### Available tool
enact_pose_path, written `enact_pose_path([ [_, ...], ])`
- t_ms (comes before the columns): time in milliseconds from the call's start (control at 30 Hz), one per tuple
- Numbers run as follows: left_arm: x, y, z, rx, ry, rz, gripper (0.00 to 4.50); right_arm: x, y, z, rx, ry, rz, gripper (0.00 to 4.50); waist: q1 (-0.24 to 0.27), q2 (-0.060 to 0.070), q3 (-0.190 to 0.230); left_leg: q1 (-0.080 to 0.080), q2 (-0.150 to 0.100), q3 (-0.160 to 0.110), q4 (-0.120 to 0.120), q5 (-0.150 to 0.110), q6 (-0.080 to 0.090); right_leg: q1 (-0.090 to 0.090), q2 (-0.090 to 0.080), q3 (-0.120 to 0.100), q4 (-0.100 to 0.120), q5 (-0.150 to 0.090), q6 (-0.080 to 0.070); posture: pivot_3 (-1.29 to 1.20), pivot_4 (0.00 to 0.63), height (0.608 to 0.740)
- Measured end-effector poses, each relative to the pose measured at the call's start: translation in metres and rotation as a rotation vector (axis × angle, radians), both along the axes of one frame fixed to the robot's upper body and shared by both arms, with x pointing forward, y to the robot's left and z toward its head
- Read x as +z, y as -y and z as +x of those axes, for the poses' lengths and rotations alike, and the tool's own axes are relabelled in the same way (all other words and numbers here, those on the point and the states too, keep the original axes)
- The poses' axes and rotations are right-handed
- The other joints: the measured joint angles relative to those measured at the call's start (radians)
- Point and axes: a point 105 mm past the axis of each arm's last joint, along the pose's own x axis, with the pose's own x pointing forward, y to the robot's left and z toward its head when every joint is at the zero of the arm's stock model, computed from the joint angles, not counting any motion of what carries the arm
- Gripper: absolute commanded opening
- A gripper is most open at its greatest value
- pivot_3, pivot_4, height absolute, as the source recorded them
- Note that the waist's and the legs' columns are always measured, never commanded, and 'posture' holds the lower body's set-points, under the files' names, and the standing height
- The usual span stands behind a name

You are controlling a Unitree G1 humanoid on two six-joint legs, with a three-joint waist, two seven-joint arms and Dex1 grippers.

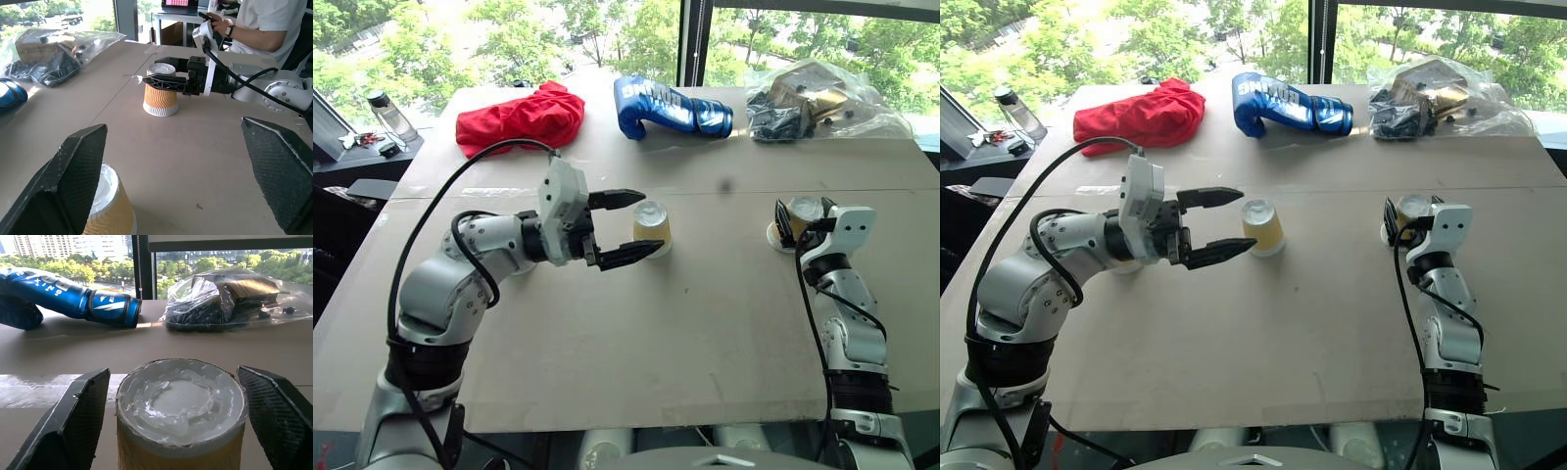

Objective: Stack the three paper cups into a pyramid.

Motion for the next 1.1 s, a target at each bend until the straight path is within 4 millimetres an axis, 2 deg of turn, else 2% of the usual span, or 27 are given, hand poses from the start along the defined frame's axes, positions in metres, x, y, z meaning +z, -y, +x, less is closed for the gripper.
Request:
enact_pose_path([
  [33,0.0,0.0,0.0,0.0,0.0,0.0,4.5,0.0,0.0,0.0,0.003,0.0,-0.002,2.27,0.0,0.0,0.0,0.0,0.0,0.0,0.0,0.0,0.0,0.0,0.0,0.0,0.0,0.0,0.0,0.0,0.15,0.74],
  [67,0.0,0.0,0.0,0.0,0.0,0.0,4.5,0.0,-0.001,0.0,0.004,-0.001,-0.001,2.16,-0.001,0.0,0.0,0.0,0.0,0.0,0.0,0.0,0.0,0.0,0.0,0.0,0.0,0.0,0.0,0.0,0.15,0.74],
  [367,0.0,0.0,0.0,0.001,0.0,-0.002,4.5,0.0,-0.012,0.0,0.069,0.002,-0.009,2.16,-0.001,0.0,0.0,0.0,0.0,0.0,0.0,0.0,0.0,0.0,0.0,0.0,0.0,0.0,0.0,0.0,0.15,0.74],
  [533,-0.003,-0.003,0.0,0.02,-0.007,0.001,4.5,0.006,-0.043,-0.003,0.228,0.013,-0.024,2.16,-0.002,0.0,0.0,0.0,0.0,0.0,0.0,0.0,0.0,0.0,0.0,0.0,0.0,0.0,0.0,0.0,0.15,0.74],
  [600,-0.009,-0.011,-0.001,0.052,-0.027,0.008,4.5,0.009,-0.063,-0.006,0.319,0.016,-0.032,2.16,-0.005,0.0,0.0,0.0,0.001,0.0,0.0,0.0,0.0,-0.001,0.0,0.0,0.0,0.0,0.0,0.0,0.15,0.74],
  [733,-0.016,-0.022,-0.005,0.098,-0.044,0.024,4.5,0.011,-0.085,-0.007,0.413,0.012,-0.038,2.16,-0.001,0.0,0.0,0.0,0.001,0.0,0.0,-0.002,0.003,-0.001,0.0,0.0,0.0,0.0,0.0,0.0,0.15,0.74],
  [867,-0.031,-0.041,-0.008,0.194,-0.078,0.051,4.5,0.011,-0.111,-0.005,0.511,0.004,-0.046,2.16,-0.004,0.0,0.0,0.0,0.001,0.0,0.0,-0.002,0.003,-0.001,0.0,0.0,0.0,0.0,0.0,0.0,0.15,0.74],
  [1100,-0.042,-0.063,-0.014,0.312,-0.091,0.078,4.5,0.003,-0.139,0.0,0.601,-0.029,-0.077,2.16,0.001,0.0,0.0,0.0,0.002,0.0,0.0,-0.002,0.003,-0.002,-0.001,0.0,0.001,0.0,0.0,0.0,0.15,0.74],
])
